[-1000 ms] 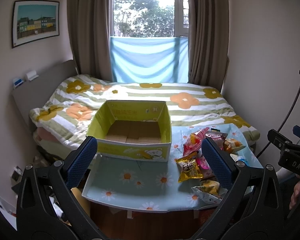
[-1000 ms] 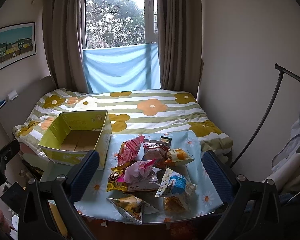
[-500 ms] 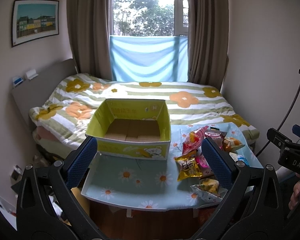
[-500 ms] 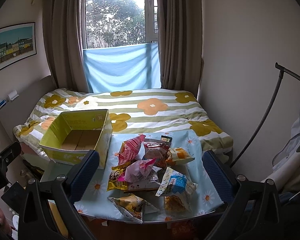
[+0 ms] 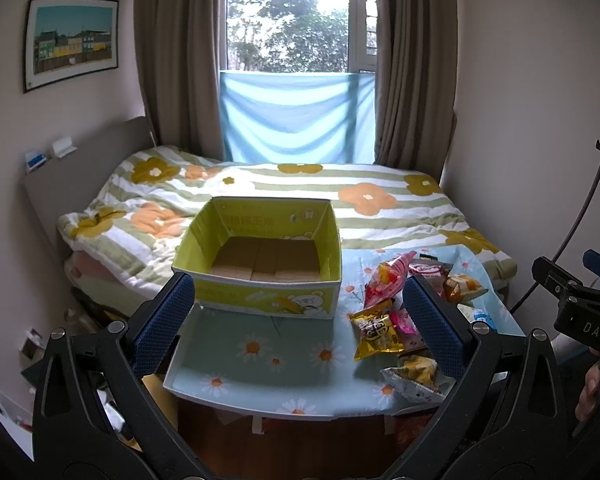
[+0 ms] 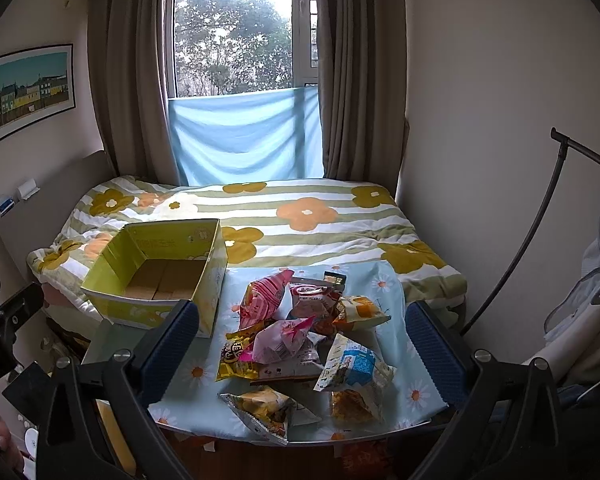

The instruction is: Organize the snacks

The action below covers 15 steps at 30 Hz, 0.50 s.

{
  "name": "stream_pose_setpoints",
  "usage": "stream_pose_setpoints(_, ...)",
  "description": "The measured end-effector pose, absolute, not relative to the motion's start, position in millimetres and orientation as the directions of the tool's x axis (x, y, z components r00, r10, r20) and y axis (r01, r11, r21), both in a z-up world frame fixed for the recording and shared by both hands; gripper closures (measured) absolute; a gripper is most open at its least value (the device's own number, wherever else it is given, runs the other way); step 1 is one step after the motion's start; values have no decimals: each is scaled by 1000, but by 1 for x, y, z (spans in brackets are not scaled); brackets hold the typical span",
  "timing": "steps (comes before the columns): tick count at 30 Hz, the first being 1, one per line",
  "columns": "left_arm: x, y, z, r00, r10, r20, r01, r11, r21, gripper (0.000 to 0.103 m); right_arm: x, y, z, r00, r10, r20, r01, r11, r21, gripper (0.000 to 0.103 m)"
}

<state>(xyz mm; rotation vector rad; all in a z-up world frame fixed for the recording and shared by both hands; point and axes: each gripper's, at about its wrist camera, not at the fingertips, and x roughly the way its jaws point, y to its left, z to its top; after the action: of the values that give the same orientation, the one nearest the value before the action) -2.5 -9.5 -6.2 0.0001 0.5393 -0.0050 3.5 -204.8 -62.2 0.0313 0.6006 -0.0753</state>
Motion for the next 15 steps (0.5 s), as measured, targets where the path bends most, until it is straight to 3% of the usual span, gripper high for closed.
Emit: stream_pose_setpoints(15, 0, -10, -2, 844, -34, -535, 37, 999, -5, 0, -3, -205, -57, 820, -67, -569, 94, 995, 19, 0)
